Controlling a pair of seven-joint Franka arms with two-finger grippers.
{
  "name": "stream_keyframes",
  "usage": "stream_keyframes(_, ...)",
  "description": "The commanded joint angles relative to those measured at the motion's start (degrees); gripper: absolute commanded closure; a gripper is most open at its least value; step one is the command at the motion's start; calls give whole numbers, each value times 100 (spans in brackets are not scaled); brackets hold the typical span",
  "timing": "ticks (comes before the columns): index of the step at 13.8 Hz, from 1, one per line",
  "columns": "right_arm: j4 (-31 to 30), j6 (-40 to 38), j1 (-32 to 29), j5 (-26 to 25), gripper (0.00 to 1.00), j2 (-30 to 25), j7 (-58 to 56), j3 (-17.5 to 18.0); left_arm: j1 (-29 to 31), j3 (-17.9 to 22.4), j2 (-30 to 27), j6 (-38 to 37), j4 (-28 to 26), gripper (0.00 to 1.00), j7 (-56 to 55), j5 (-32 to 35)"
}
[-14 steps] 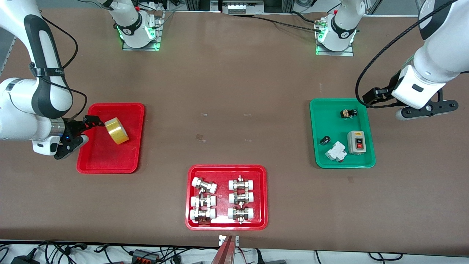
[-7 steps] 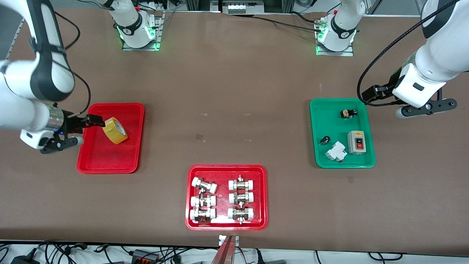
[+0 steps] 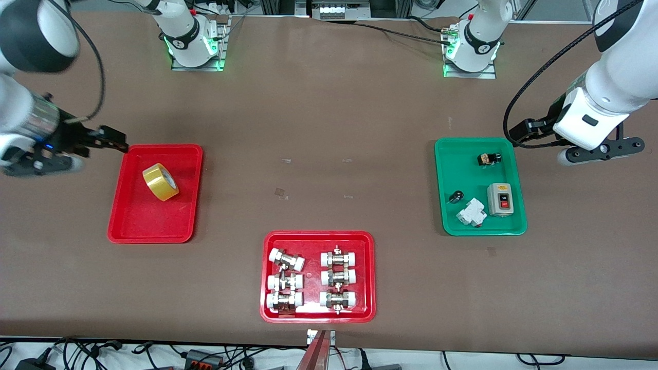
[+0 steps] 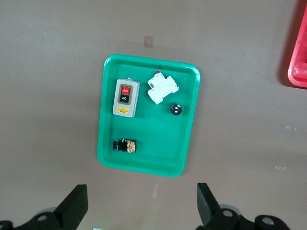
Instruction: Left arm passes tape to right arm into tray
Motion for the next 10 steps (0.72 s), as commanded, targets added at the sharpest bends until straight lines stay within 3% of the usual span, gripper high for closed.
stream_keyframes(1,576,-287,153,-171,0,-67,837,50,35,-7,-70,-53,30,0,173,-43)
stream_keyframes(5,569,-375,171,-154,0,-435,946,33,-183,203,-88,-1,48,0,277,-78)
stream_keyframes(7,604,-366,154,-154,0,-401,840,24,-1207,1366,-88,-9,39,0,550,-104)
stream_keyframes(8,586,-383,110,-128,0,-392,840,6,-1378,1564,-88,-18,65,0,559,-113)
stream_keyframes(10,621,-383,101,-119,0,-322,840,-2,-1380,1557,-88,-9,31,0,577,-139)
